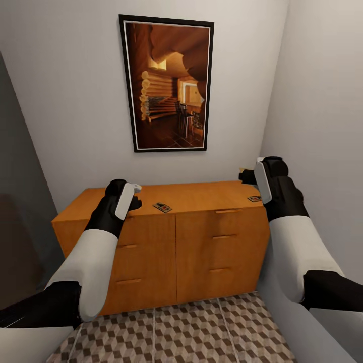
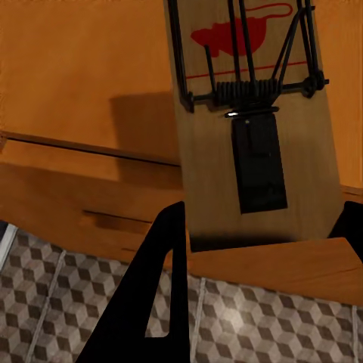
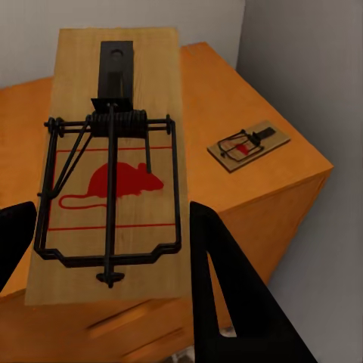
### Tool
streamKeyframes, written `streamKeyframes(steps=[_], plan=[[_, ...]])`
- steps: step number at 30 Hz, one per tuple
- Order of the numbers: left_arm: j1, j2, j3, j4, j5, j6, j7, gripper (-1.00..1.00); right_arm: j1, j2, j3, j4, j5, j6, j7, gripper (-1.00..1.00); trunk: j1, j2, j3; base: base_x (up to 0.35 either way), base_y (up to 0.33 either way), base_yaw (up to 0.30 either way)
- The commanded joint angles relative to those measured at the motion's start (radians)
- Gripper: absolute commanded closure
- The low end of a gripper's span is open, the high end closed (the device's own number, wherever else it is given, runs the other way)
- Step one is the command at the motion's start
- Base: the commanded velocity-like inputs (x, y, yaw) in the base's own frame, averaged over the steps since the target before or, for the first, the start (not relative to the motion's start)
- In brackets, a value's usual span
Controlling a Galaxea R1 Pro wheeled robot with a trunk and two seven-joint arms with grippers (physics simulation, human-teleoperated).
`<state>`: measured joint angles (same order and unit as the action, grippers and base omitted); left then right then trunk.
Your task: Take the four mousetraps from the cabinet in the bathroom and place them on the bathroom floor. Make sure all four end up on the same floor surface, and ensure that at least two of them are either under or directly next to the same bathroom sink.
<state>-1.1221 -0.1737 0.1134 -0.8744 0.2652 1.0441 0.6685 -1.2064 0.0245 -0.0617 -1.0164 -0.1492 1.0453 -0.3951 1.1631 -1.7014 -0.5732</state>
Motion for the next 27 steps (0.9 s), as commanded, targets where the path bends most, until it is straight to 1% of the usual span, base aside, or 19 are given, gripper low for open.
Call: streamKeyframes(steps=[1,9,14,17,20,22,27], plan=[[-0.001,-0.001,0.002,-0.001,0.009,0.002,0.009,1.0,-0.001,0.003,-0.002,0.0,-0.012,0.002,-0.011,1.0,0.0,-0.001,-0.001,0.0,0.0,0.0],[-0.001,-0.001,0.001,-0.001,0.029,0.002,0.009,1.0,-0.001,0.039,-0.002,0.001,-0.012,0.002,-0.01,1.0,0.0,-0.001,-0.001,0.0,0.0,0.0],[-0.001,-0.001,-0.001,-0.003,0.032,0.002,0.009,1.0,-0.001,0.055,-0.003,0.001,-0.012,0.002,-0.01,1.0,0.0,-0.001,-0.001,0.0,0.0,0.0],[-0.001,-0.001,-0.009,-0.003,0.032,0.002,0.009,1.0,-0.001,0.066,-0.003,0.002,-0.012,0.002,-0.011,1.0,0.0,-0.001,-0.001,-0.057,-0.035,0.0],[-0.001,-0.001,-0.027,-0.004,0.031,0.002,0.009,1.0,-0.001,0.078,-0.003,0.002,-0.012,0.002,-0.011,1.0,0.0,-0.001,-0.001,-0.209,-0.113,0.0],[-0.001,-0.001,-0.042,-0.015,0.031,0.002,0.009,1.0,-0.001,0.093,-0.003,0.002,-0.012,0.002,-0.011,1.0,0.0,-0.001,-0.001,-0.274,-0.116,0.0],[-0.001,-0.001,-0.054,-0.061,0.035,0.002,0.009,1.0,0.0,0.107,-0.003,0.004,-0.011,0.002,-0.01,1.0,0.0,-0.001,-0.001,-0.302,-0.111,0.0]])
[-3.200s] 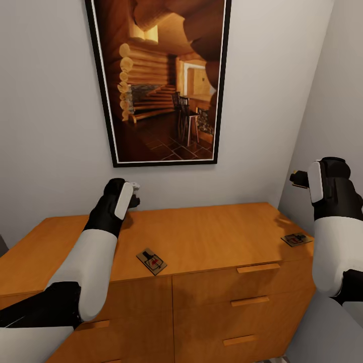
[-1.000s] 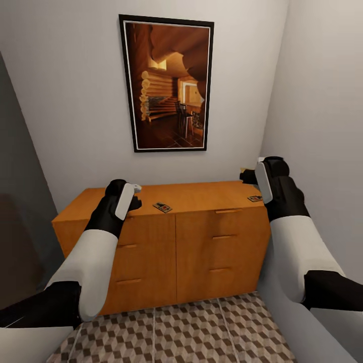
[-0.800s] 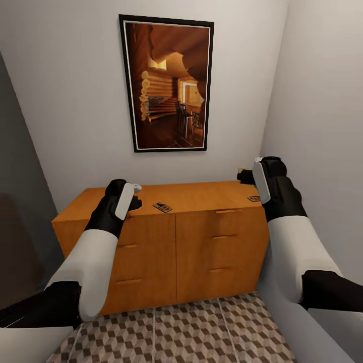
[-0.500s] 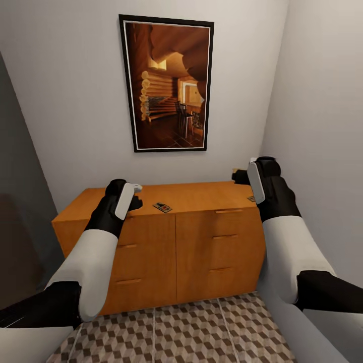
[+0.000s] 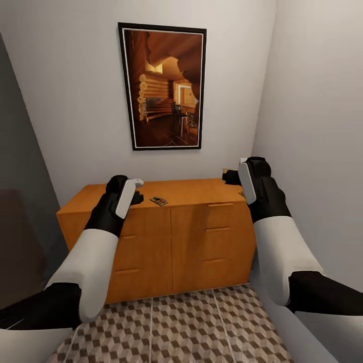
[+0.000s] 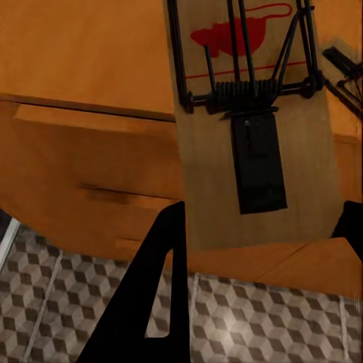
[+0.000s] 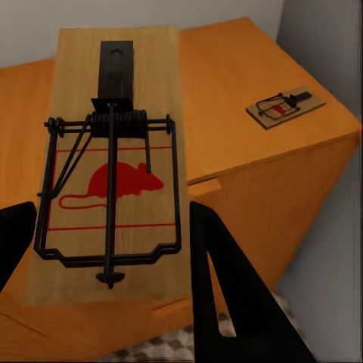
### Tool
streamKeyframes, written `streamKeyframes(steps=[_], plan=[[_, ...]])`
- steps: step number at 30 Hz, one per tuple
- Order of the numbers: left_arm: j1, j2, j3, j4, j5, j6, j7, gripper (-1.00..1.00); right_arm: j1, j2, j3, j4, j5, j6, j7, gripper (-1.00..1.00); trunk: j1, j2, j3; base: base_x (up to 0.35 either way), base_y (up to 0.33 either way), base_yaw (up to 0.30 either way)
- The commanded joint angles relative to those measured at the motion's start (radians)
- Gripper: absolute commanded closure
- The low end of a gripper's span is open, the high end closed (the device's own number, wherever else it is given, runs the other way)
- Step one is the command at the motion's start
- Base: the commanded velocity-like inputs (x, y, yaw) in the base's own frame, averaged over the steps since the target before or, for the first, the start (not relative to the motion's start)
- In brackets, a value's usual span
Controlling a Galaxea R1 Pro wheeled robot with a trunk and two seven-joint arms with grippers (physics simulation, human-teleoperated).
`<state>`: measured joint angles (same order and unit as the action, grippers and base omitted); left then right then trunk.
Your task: Take the four mousetraps from the cabinet in the bathroom and place them on the bathroom floor. Make sure all four end up on the same floor surface, and ensure that at least two of them are either under or directly next to the same bathroom sink.
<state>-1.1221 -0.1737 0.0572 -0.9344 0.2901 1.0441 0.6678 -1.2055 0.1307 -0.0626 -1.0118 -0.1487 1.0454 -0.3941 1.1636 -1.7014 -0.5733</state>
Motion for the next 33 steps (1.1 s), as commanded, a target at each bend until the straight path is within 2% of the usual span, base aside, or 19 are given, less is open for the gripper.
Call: streamKeyframes(steps=[1,16,18,19,20,22,27,33], plan=[[-0.001,-0.001,0.001,-0.005,0.01,0.002,0.01,1.0,-0.001,0.001,-0.002,-0.001,-0.012,0.002,-0.011,1.0,-0.001,-0.001,-0.001,-0.311,-0.106,0.0],[-0.001,-0.001,-0.001,-0.016,0.016,0.002,0.01,1.0,0.014,0.001,-0.003,-0.001,-0.011,0.002,-0.012,1.0,-0.001,-0.001,-0.001,-0.315,-0.104,0.0],[-0.001,-0.001,-0.002,-0.018,0.018,0.002,0.008,1.0,0.014,0.0,-0.003,-0.009,-0.01,0.002,-0.014,1.0,-0.001,-0.001,-0.001,-0.03,-0.013,0.0],[-0.001,-0.001,-0.002,-0.019,0.021,0.002,0.008,1.0,0.014,0.0,-0.004,-0.008,-0.011,0.002,-0.014,1.0,-0.001,-0.001,-0.001,-0.019,-0.008,0.0],[-0.001,-0.001,-0.003,-0.02,0.079,0.002,0.009,1.0,0.037,-0.008,-0.005,-0.01,-0.004,0.002,-0.015,1.0,-0.001,-0.001,-0.001,-0.002,-0.001,0.0],[-0.001,-0.001,-0.01,-0.03,0.095,0.002,0.009,1.0,0.062,-0.009,-0.005,-0.013,-0.004,0.002,-0.014,1.0,-0.001,-0.001,-0.001,-0.001,0.0,0.0],[0.008,-0.001,-0.023,-0.097,0.105,0.002,0.009,1.0,0.076,-0.008,-0.004,-0.016,-0.002,0.002,-0.014,1.0,-0.001,-0.001,-0.001,-0.037,-0.016,0.0],[0.037,-0.001,-0.03,-0.148,0.107,0.002,0.01,1.0,0.079,-0.009,-0.003,-0.016,0.001,0.002,-0.014,1.0,-0.001,-0.001,-0.001,-0.254,-0.103,0.0]])
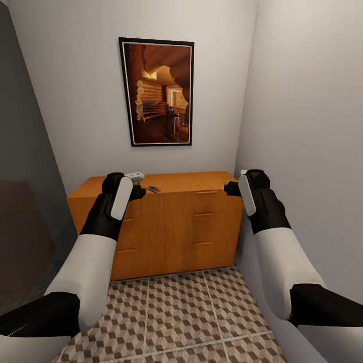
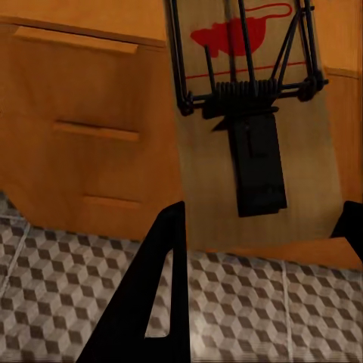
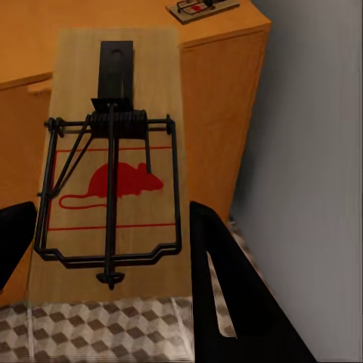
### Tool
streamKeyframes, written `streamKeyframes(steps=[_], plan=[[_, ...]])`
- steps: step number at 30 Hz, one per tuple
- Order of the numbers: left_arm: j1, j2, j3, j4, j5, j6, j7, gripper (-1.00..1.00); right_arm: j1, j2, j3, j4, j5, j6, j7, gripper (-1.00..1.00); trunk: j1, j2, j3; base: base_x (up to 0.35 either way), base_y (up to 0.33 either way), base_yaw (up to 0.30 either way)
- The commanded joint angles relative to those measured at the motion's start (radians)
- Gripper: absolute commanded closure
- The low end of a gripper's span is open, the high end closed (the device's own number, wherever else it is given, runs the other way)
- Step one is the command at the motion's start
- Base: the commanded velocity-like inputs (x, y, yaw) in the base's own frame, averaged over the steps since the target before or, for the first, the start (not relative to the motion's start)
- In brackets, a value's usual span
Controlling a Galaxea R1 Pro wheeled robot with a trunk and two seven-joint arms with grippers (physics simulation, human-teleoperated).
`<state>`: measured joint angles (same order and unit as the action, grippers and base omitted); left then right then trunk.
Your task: Take the four mousetraps from the cabinet in the bathroom and place them on the bathroom floor. Make sure all four end up on the same floor surface, and ensure that at least two of them are either under or directly next to the same bathroom sink.
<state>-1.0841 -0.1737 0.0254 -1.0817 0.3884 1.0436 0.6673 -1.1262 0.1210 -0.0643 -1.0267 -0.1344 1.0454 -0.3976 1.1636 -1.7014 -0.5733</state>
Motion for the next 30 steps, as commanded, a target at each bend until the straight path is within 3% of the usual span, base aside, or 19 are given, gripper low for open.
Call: streamKeyframes(steps=[1,18,22,27,29,30], plan=[[0.001,-0.001,0.0,-0.003,0.009,0.003,0.01,1.0,-0.001,0.001,-0.002,-0.001,-0.013,0.002,-0.011,1.0,-0.001,-0.001,-0.001,-0.301,-0.116,0.0],[0.03,-0.001,-0.008,-0.003,0.012,0.003,0.011,1.0,0.005,0.005,-0.001,0.013,-0.017,0.002,-0.011,1.0,-0.001,-0.001,-0.001,-0.313,-0.118,0.0],[0.091,-0.001,-0.009,0.042,0.01,0.0,0.011,1.0,0.071,0.009,0.001,0.017,-0.02,0.002,-0.009,1.0,-0.001,-0.001,-0.001,-0.315,-0.118,0.0],[0.178,-0.001,-0.009,0.126,0.001,-0.018,0.005,1.0,0.194,0.005,0.002,0.017,-0.019,0.002,-0.007,1.0,-0.001,-0.001,-0.001,-0.303,-0.108,0.0],[0.214,0.0,-0.009,0.169,-0.001,-0.06,0.003,1.0,0.27,0.002,0.005,0.017,-0.016,0.002,-0.006,1.0,-0.001,-0.001,-0.001,-0.142,-0.04,0.0],[0.23,0.005,-0.009,0.196,0.0,-0.112,0.001,1.0,0.312,0.001,0.015,0.017,-0.015,0.002,-0.004,1.0,-0.001,-0.001,-0.001,-0.071,-0.02,0.0]])
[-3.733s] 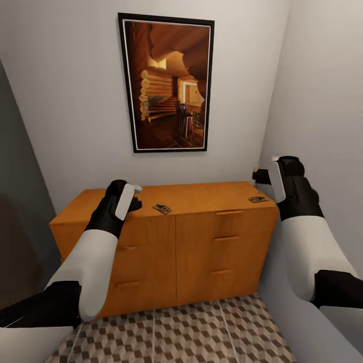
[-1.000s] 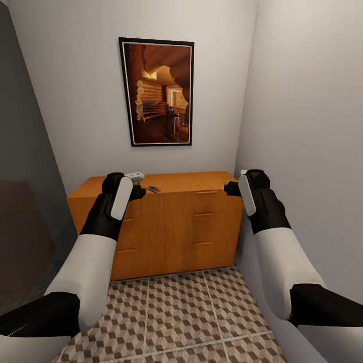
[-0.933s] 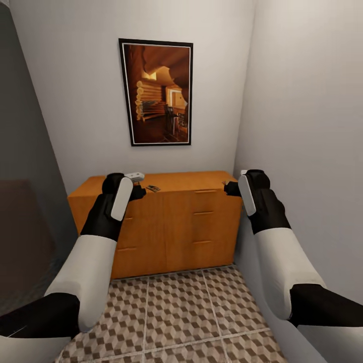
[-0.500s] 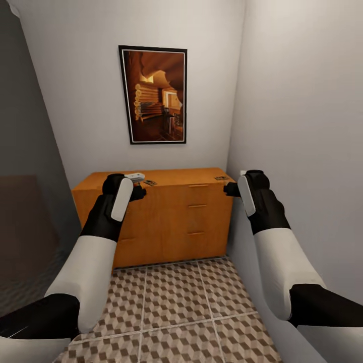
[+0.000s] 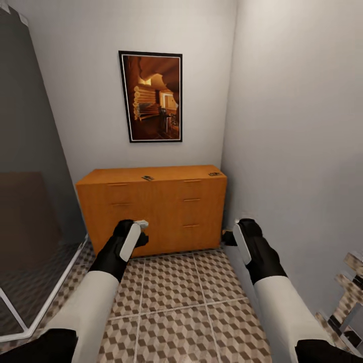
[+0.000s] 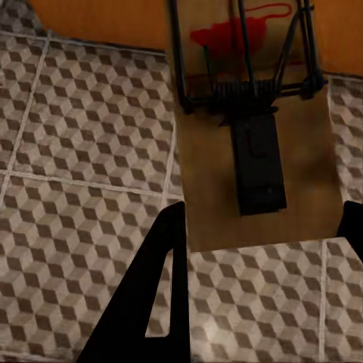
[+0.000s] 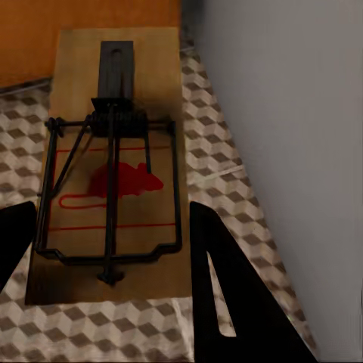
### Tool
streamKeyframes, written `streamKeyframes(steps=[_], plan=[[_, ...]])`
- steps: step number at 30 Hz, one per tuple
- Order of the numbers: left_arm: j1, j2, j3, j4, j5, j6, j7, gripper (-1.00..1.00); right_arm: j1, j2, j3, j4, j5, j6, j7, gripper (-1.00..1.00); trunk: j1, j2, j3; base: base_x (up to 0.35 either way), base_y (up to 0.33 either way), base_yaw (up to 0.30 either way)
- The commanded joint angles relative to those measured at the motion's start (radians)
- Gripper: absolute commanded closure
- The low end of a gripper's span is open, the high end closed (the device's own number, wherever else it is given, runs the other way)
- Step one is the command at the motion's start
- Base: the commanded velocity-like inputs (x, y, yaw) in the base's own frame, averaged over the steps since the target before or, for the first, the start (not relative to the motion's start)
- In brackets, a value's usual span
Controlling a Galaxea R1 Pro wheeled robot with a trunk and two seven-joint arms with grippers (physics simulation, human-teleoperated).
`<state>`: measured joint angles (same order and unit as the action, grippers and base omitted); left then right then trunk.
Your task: Take the four mousetraps from the cabinet in the bathroom and place them on the bathroom floor. Make sure all four end up on the same floor surface, and ensure that at least two of them are either under or directly next to the same bathroom sink.
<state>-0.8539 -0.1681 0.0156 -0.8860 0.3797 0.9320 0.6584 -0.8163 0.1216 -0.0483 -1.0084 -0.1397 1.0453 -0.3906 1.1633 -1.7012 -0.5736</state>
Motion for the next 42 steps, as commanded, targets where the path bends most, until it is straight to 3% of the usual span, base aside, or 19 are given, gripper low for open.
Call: streamKeyframes(steps=[1,5,8,11,14,16,19,25,31,37,42], plan=[[0.008,0.002,0.001,0.015,0.01,-0.033,0.009,1.0,0.022,0.001,0.008,-0.001,-0.009,-0.012,-0.01,1.0,0.0,-0.001,-0.001,-0.057,-0.016,0.0],[0.038,0.011,0.0,0.205,0.009,-0.286,0.0,1.0,0.148,-0.001,0.156,0.001,-0.009,-0.178,-0.007,1.0,0.0,-0.001,-0.001,-0.021,-0.006,0.0],[0.042,0.017,-0.001,0.323,0.004,-0.355,-0.021,1.0,0.179,0.0,0.261,0.025,-0.01,-0.238,-0.007,1.0,0.0,-0.001,-0.001,-0.004,-0.001,0.0],[0.043,0.042,-0.002,0.363,0.002,-0.371,-0.032,1.0,0.187,0.005,0.295,0.036,-0.016,-0.248,-0.006,1.0,0.0,-0.001,-0.001,-0.001,0.0,0.0],[0.044,0.08,-0.002,0.43,0.004,-0.385,-0.076,1.0,0.19,0.008,0.309,0.045,-0.022,-0.252,0.001,1.0,0.0,-0.001,-0.001,0.0,0.0,0.124],[0.044,0.085,-0.002,0.487,0.003,-0.425,-0.114,1.0,0.19,0.009,0.31,0.048,-0.024,-0.253,0.006,1.0,0.0,-0.001,-0.001,0.0,0.0,0.232],[0.044,0.088,-0.002,0.634,0.001,-0.571,-0.2,1.0,0.192,0.008,0.311,0.084,-0.037,-0.26,0.011,1.0,0.0,-0.001,-0.001,0.0,0.0,0.259],[0.044,0.091,-0.001,0.821,0.005,-0.698,-0.25,1.0,0.193,0.003,0.309,0.201,-0.053,-0.303,0.012,1.0,0.0,-0.001,-0.001,0.0,0.0,0.267],[0.089,0.093,0.0,0.875,0.006,-0.789,-0.26,1.0,0.193,0.003,0.31,0.283,-0.057,-0.372,0.013,1.0,0.0,-0.001,-0.001,0.0,0.0,0.181],[0.128,0.089,0.0,0.881,0.012,-0.814,-0.263,1.0,0.193,0.006,0.311,0.345,-0.055,-0.435,0.021,1.0,0.0,-0.001,-0.001,-0.11,0.0,0.021],[0.137,0.089,0.0,0.881,0.013,-0.817,-0.257,1.0,0.193,0.0,0.311,0.363,-0.053,-0.445,0.049,1.0,0.0,-0.001,-0.001,-0.332,0.0,0.001]])
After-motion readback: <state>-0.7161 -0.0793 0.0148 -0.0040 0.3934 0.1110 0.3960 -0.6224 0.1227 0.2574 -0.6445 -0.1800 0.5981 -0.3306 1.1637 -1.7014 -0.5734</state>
